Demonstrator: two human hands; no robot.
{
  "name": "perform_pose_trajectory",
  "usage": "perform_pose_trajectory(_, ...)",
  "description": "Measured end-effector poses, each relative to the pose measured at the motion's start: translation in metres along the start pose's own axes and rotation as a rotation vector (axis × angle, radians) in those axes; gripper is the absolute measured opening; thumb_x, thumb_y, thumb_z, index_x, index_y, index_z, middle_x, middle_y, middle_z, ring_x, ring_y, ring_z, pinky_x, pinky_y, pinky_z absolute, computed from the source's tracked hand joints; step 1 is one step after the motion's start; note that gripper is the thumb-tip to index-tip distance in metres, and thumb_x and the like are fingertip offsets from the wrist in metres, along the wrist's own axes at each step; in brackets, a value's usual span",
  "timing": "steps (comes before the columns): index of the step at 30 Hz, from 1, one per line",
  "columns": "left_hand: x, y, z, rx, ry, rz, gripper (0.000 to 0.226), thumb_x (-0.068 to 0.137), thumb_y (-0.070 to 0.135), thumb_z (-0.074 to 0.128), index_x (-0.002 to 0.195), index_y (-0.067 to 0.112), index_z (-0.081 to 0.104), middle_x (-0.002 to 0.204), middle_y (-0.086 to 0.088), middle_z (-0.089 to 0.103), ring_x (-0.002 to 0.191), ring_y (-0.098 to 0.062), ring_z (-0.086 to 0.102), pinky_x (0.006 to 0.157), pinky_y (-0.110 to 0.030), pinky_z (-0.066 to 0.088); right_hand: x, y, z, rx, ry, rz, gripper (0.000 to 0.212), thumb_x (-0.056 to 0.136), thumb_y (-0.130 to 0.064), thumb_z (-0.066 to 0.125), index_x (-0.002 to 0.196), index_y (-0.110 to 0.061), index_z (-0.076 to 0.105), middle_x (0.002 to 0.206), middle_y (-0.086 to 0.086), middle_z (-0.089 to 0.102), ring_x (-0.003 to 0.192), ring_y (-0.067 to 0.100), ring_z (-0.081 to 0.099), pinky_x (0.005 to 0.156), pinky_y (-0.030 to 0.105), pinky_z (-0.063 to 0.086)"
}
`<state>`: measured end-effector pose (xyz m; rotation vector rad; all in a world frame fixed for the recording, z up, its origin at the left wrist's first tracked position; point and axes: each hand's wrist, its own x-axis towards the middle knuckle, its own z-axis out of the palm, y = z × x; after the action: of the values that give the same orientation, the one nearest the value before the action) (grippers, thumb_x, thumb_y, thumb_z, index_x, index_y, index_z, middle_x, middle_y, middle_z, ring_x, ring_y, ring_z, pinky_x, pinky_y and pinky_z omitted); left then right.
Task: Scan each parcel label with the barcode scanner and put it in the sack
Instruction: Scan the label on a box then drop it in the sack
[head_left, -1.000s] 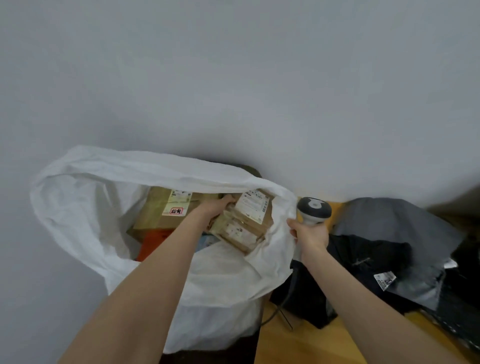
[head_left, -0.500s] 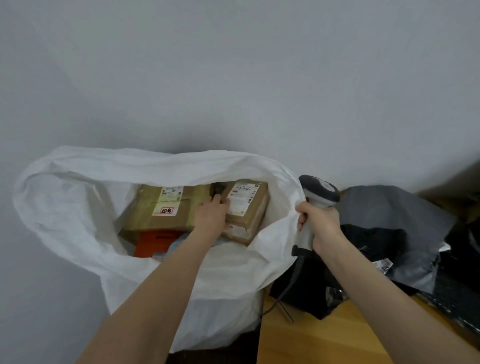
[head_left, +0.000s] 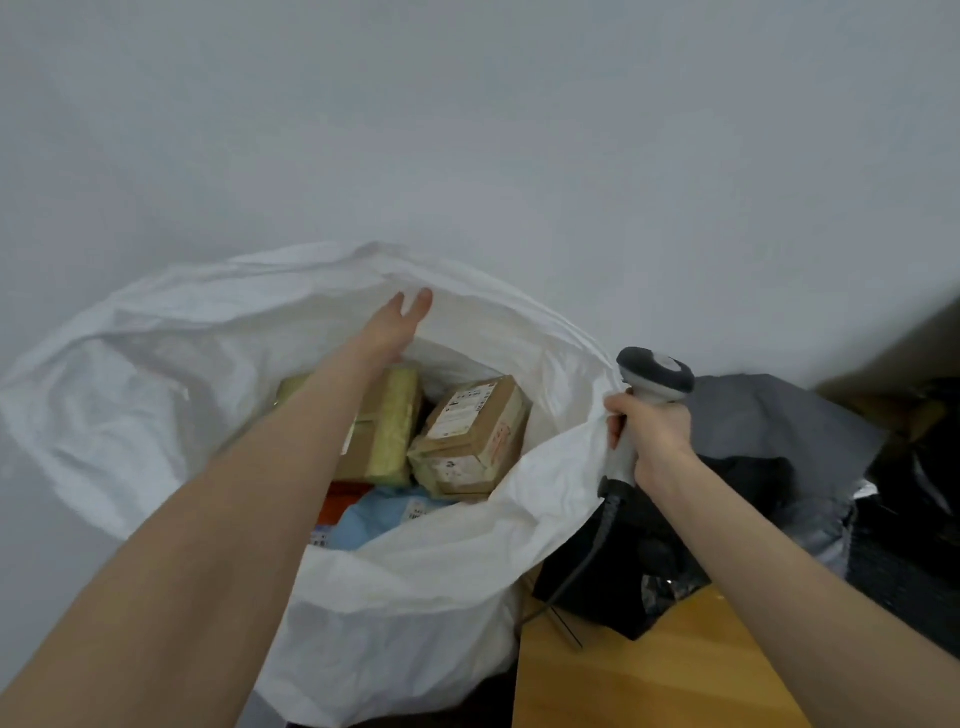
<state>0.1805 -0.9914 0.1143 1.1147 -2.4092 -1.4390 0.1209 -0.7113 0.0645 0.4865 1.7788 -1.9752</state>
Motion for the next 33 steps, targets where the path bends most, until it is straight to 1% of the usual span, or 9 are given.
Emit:
perform_pose_trajectory(3, -0.009, -0.012, 0.033, 0.065, 0.113, -0.023, 0.062, 0.096, 0.05, 0.047, 0.14, 0.006, 0.042, 0.138, -0.013, 0.051, 0.115, -0.03, 0.058, 0.1, -0.045, 0.047, -0.007, -0.001, -0.008, 0.042, -0.039, 0.03, 0.01, 0.081, 0.003, 0.067, 0.081, -0.005, 0.06, 0.07, 0.009, 0.062, 0.055, 0.017, 0.058, 0.058, 0.028, 0.052)
perform_pose_trajectory(6, -0.034, -0.008, 0.061, -0.032, 0.267, -0.002, 0.036, 0.097, 0.037, 0.05, 0.111, 0.006, 0.062, 0.102, -0.009, 0.066, 0.091, -0.028, 0.062, 0.081, -0.035, 0.049, -0.017, 0.0, -0.029, 0.0, -0.001, 0.034, 0.006, 0.081, 0.001, 0.063, 0.086, -0.002, 0.06, 0.07, 0.012, 0.062, 0.055, 0.019, 0.057, 0.05, 0.026, 0.05)
perform_pose_trajectory(9, -0.07, 0.011, 0.098, -0.078, 0.295, 0.091, 0.027, 0.095, 0.034, 0.051, 0.076, 0.019, 0.063, 0.078, 0.002, 0.066, 0.076, -0.021, 0.064, 0.076, -0.037, 0.052, -0.025, 0.003, -0.061, -0.045, 0.005, 0.046, 0.005, 0.083, -0.006, 0.064, 0.081, -0.003, 0.061, 0.059, 0.01, 0.061, 0.05, 0.018, 0.055, 0.052, 0.028, 0.048)
perform_pose_trajectory(20, -0.18, 0.073, 0.225, 0.006, 0.023, 0.512, 0.031, 0.094, 0.021, 0.054, 0.069, 0.007, 0.063, 0.056, 0.003, 0.062, 0.048, -0.015, 0.06, 0.057, -0.031, 0.054, -0.018, -0.008, -0.193, -0.156, -0.11, 0.159, 0.016, 0.088, -0.009, 0.065, 0.077, -0.002, 0.055, 0.047, 0.008, 0.053, 0.041, 0.017, 0.045, 0.044, 0.026, 0.037)
perform_pose_trajectory(22, -0.191, 0.064, 0.257, 0.148, -0.071, 0.505, 0.025, 0.093, 0.022, 0.056, 0.072, 0.01, 0.064, 0.062, 0.004, 0.065, 0.054, -0.012, 0.063, 0.062, -0.033, 0.056, -0.012, -0.012, -0.22, -0.21, -0.083, 0.132, 0.014, 0.085, -0.009, 0.066, 0.078, -0.001, 0.057, 0.049, 0.009, 0.054, 0.04, 0.018, 0.046, 0.043, 0.025, 0.037)
perform_pose_trajectory(24, -0.197, 0.045, 0.284, 0.383, -0.186, 0.445, 0.012, 0.089, 0.025, 0.061, 0.098, 0.017, 0.067, 0.087, 0.004, 0.069, 0.082, -0.012, 0.067, 0.077, -0.034, 0.055, -0.007, -0.017, -0.243, -0.255, -0.055, 0.106, 0.012, 0.084, -0.01, 0.066, 0.079, -0.001, 0.061, 0.055, 0.011, 0.057, 0.042, 0.017, 0.047, 0.045, 0.026, 0.038)
perform_pose_trajectory(26, -0.2, 0.017, 0.31, 0.606, -0.304, 0.298, 0.063, 0.083, 0.034, 0.07, 0.138, 0.017, 0.044, 0.129, -0.005, 0.055, 0.118, -0.022, 0.054, 0.095, -0.037, 0.048, -0.002, -0.019, -0.261, -0.27, -0.035, 0.083, 0.014, 0.085, -0.01, 0.065, 0.074, -0.003, 0.062, 0.058, 0.011, 0.059, 0.044, 0.017, 0.047, 0.047, 0.028, 0.039)
perform_pose_trajectory(28, -0.205, -0.008, 0.328, 0.739, -0.357, 0.158, 0.107, 0.075, 0.047, 0.075, 0.154, 0.016, 0.009, 0.153, -0.012, 0.025, 0.139, -0.031, 0.029, 0.109, -0.047, 0.036, -0.001, -0.019, -0.269, -0.237, -0.046, 0.073, 0.016, 0.087, -0.01, 0.065, 0.073, -0.003, 0.062, 0.059, 0.011, 0.058, 0.045, 0.017, 0.046, 0.046, 0.028, 0.039)
perform_pose_trajectory(33, -0.198, -0.051, 0.362, 0.954, -0.275, -0.012, 0.118, 0.077, 0.05, 0.073, 0.153, 0.019, -0.012, 0.16, -0.016, -0.003, 0.147, -0.035, 0.003, 0.115, -0.055, 0.015, 0.003, -0.005, -0.277, -0.178, -0.092, 0.089, 0.015, 0.088, -0.009, 0.065, 0.074, -0.004, 0.062, 0.059, 0.009, 0.058, 0.044, 0.014, 0.047, 0.044, 0.025, 0.039)
